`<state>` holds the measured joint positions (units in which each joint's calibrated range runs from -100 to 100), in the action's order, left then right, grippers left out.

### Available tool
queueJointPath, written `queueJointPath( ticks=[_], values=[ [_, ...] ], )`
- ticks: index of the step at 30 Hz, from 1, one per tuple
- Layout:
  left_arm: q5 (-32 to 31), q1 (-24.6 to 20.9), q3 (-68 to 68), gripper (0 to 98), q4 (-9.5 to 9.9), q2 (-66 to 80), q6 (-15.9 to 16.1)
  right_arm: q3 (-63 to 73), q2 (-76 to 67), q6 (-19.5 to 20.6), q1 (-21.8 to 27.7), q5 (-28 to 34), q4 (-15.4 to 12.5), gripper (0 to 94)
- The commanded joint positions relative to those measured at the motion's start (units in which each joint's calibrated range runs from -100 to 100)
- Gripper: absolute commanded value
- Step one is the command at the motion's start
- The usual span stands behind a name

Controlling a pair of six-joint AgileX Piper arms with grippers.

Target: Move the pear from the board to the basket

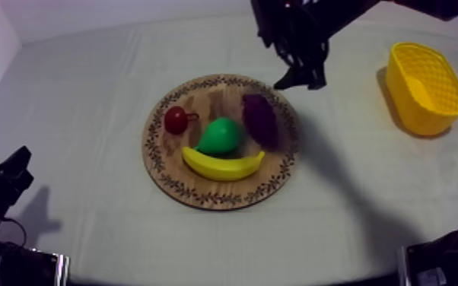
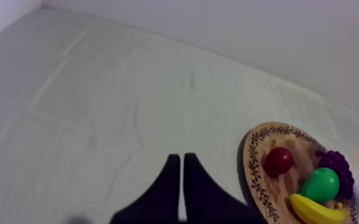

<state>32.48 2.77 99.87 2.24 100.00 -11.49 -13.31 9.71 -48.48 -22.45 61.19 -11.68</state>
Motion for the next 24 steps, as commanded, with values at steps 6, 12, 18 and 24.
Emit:
queueJointPath(
  ticks=[6,12,18,24],
  values=[
    [0.01,0.01,0.02,0.1,-0.02,0.0,0.0,0.92,5.61,0.23,-2.43,-0.69,-1.36,73.0],
    [0.01,0.01,0.02,0.1,-0.02,0.0,0.01,2.06,10.41,0.56,-4.17,-1.12,-1.46,70.1],
    [0.01,0.01,0.02,0.1,-0.02,0.0,0.01,2.72,14.09,1.14,-5.58,-2.15,-0.95,68.4],
    [0.01,0.01,0.02,0.1,-0.02,0.0,0.0,3.79,17.18,1.54,-6.4,-3.34,-0.76,67.8]
  ],
)
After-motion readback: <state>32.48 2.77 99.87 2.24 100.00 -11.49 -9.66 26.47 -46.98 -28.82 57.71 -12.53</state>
